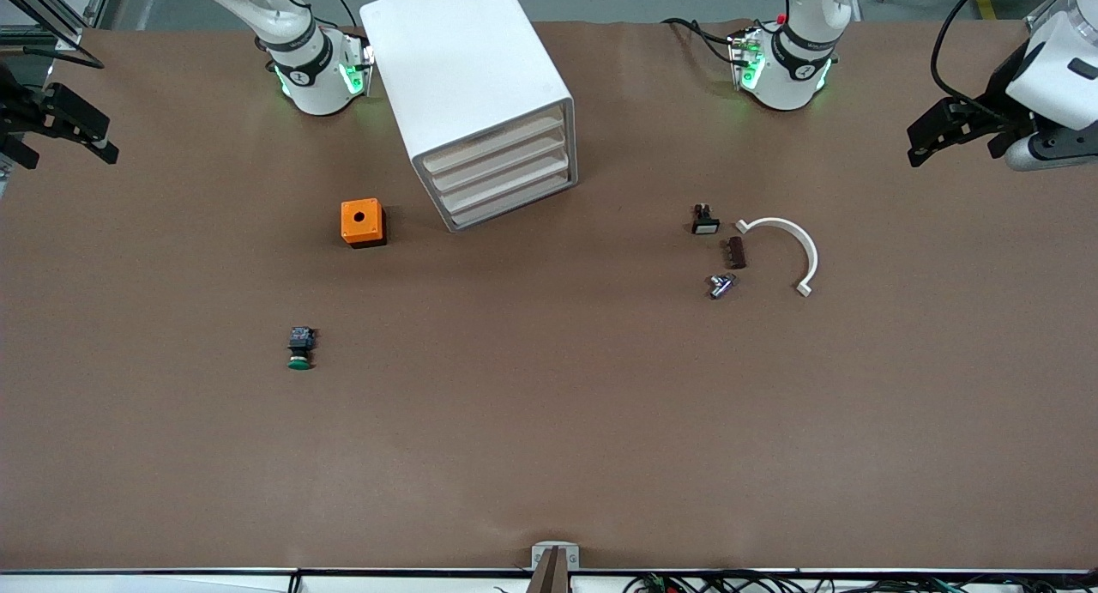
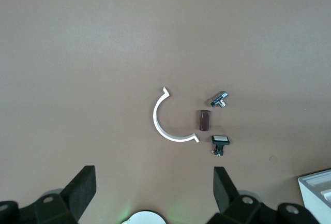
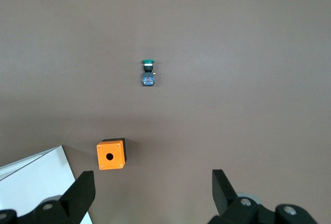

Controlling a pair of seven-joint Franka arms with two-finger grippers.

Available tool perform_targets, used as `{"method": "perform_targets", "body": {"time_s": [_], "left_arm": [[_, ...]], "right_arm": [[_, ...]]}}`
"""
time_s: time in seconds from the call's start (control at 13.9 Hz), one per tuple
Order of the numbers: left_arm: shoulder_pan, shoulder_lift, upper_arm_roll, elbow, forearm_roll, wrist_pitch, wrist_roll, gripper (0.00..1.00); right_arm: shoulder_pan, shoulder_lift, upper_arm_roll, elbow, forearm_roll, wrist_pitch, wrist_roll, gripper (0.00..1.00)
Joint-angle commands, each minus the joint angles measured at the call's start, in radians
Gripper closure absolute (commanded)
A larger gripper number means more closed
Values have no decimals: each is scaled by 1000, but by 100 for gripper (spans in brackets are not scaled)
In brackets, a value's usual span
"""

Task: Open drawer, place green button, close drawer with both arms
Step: 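Reach the right gripper to the green button while the left gripper approaches the cabinet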

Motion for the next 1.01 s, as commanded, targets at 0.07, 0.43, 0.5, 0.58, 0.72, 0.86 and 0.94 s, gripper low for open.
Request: {"method": "perform_targets", "body": {"time_s": [0.07,0.43,0.5,0.58,0.72,0.86,0.94], "left_arm": [[-1,16,3,31,-1,-22,4,0],[0,68,3,32,-8,-3,7,0],[-3,111,3,34,-8,20,7,0],[-1,139,2,34,-14,33,4,0],[-12,206,2,51,-14,69,-10,0],[-16,294,-3,91,-20,80,-23,0],[-19,341,-6,113,-29,82,-48,0]], "right_arm": [[-13,7,11,21,-18,-8,-9,0],[-10,17,11,20,-41,-11,-9,0],[-9,35,14,20,-41,-13,-9,0],[-3,52,14,18,-41,-17,-9,0],[32,96,14,20,-41,-17,-7,0],[71,150,14,18,-63,-14,-4,0],[80,185,14,20,-76,-8,0,0]]}}
